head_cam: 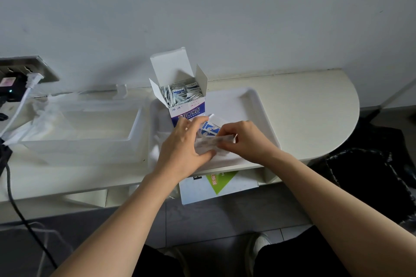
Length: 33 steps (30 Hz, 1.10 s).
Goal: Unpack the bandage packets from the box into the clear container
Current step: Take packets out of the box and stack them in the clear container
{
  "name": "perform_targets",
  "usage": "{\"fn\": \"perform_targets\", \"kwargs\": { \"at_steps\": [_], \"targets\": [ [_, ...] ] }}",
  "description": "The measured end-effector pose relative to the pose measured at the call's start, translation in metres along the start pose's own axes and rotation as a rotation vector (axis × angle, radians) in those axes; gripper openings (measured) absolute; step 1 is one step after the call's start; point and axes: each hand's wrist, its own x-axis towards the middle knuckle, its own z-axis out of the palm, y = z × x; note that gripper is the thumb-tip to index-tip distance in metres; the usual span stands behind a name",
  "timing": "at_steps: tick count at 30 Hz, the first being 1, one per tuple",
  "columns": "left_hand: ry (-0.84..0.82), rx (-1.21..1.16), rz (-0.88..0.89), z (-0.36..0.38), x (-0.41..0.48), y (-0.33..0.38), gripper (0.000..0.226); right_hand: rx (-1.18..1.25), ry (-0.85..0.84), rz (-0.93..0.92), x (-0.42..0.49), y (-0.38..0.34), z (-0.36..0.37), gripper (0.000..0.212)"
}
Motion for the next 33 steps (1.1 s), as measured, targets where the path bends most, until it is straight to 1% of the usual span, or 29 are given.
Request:
{"fn": "perform_targets", "kwargs": {
  "at_steps": [2,4,6,7,8,9,10,11,14,16,18,20,22,25,27,30,33],
  "targets": [
    [0.015,0.063,0.035,0.000,0.000,0.000,0.037,-0.007,-0.043,-0.026,-0.002,-0.003,-0.001,0.005],
    [0.003,0.115,0.054,0.000,0.001,-0.003,0.022,0.037,-0.021,-0.008,-0.002,-0.004,-0.005,0.004],
    [-0.015,0.121,0.049,-0.002,0.001,-0.004,0.014,0.061,0.106,0.043,0.000,0.000,-0.010,0.007],
    [-0.018,0.111,0.039,-0.005,0.001,-0.005,0.009,0.020,0.171,0.075,0.001,0.004,-0.011,0.013],
    [-0.025,0.105,0.022,-0.007,0.001,-0.005,0.008,-0.051,0.199,0.112,0.002,0.009,-0.012,0.023],
    [-0.032,0.110,0.005,-0.010,0.001,-0.007,0.008,-0.134,0.180,0.143,0.002,0.014,-0.011,0.034],
    [-0.040,0.122,-0.009,-0.012,0.000,-0.008,0.008,-0.197,0.130,0.163,0.003,0.017,-0.009,0.041],
    [-0.049,0.138,-0.022,-0.014,0.000,-0.010,0.008,-0.223,0.093,0.176,0.003,0.019,-0.008,0.041],
    [-0.070,0.155,-0.073,-0.016,0.000,-0.016,0.006,-0.206,0.112,0.224,0.005,0.020,-0.013,0.024],
    [-0.076,0.157,-0.093,-0.017,-0.001,-0.019,0.007,-0.206,0.140,0.247,0.005,0.021,-0.017,0.018],
    [-0.093,0.137,-0.078,-0.017,-0.001,-0.018,0.006,-0.157,0.191,0.254,0.004,0.022,-0.021,0.016],
    [-0.113,0.102,-0.052,-0.017,-0.001,-0.015,0.008,-0.105,0.252,0.248,0.005,0.022,-0.024,0.020],
    [-0.134,0.094,-0.033,-0.017,-0.001,-0.012,0.007,-0.052,0.297,0.237,0.006,0.022,-0.027,0.016],
    [-0.135,0.096,-0.038,-0.018,-0.001,-0.011,0.005,-0.024,0.323,0.213,0.005,0.022,-0.028,0.014],
    [-0.143,0.091,-0.073,-0.019,-0.002,-0.014,0.007,0.011,0.283,0.216,0.004,0.019,-0.029,0.014],
    [-0.143,0.159,-0.184,-0.022,-0.003,-0.022,0.005,0.038,0.149,0.226,0.004,0.014,-0.028,0.014],
    [-0.099,0.310,-0.240,-0.026,-0.002,-0.027,0.018,-0.047,0.065,0.237,0.004,0.014,-0.023,0.013]
  ]
}}
